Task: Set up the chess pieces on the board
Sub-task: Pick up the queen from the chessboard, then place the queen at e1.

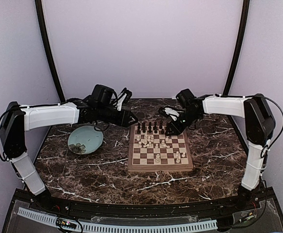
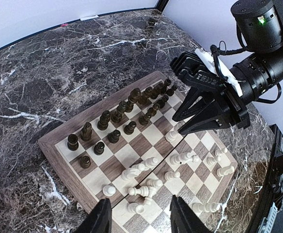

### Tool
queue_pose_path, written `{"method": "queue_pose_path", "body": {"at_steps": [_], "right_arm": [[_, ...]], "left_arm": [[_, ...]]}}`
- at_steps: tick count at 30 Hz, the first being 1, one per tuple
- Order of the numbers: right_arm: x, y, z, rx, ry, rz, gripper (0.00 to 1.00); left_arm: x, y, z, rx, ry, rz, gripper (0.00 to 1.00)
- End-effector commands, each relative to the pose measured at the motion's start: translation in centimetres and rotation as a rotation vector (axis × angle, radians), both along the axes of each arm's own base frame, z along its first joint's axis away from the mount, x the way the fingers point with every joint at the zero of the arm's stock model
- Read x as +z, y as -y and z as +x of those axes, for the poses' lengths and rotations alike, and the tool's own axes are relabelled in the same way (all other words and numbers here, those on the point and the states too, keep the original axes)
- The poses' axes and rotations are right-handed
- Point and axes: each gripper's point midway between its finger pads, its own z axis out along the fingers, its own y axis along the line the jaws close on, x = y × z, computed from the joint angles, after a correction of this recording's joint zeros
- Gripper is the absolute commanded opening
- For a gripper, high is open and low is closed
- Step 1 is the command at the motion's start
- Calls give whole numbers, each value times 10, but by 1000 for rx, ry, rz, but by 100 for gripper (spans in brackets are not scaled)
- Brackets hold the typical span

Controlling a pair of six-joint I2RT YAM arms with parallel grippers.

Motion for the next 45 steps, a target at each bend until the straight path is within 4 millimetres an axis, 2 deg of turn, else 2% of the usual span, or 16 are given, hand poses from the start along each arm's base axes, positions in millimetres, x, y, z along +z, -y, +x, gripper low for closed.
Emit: {"method": "queue_pose_path", "body": {"at_steps": [1,6,11,15,18,25,29,35,45], "right_arm": [[7,-7,1,11,12,18,20],[22,-2,1,-6,58,9,13],[52,7,-2,-15,135,20,11],[70,10,-15,5,157,52,11],[76,8,-33,41,145,82,11],[61,-8,-85,199,115,80,11],[48,-19,-106,261,84,82,11],[20,-25,-124,313,36,49,11],[4,-29,-130,337,16,32,11]], "left_arm": [[13,-2,-1,-4,23,-21,43],[12,-2,-1,-3,23,-17,43],[12,-3,0,1,24,-15,43],[12,-4,1,3,25,-15,43],[12,-5,2,5,25,-14,43],[14,-9,6,21,30,-16,43],[15,-10,6,23,29,-23,43],[15,-12,7,29,34,-18,43],[18,-14,9,32,39,-21,43]]}}
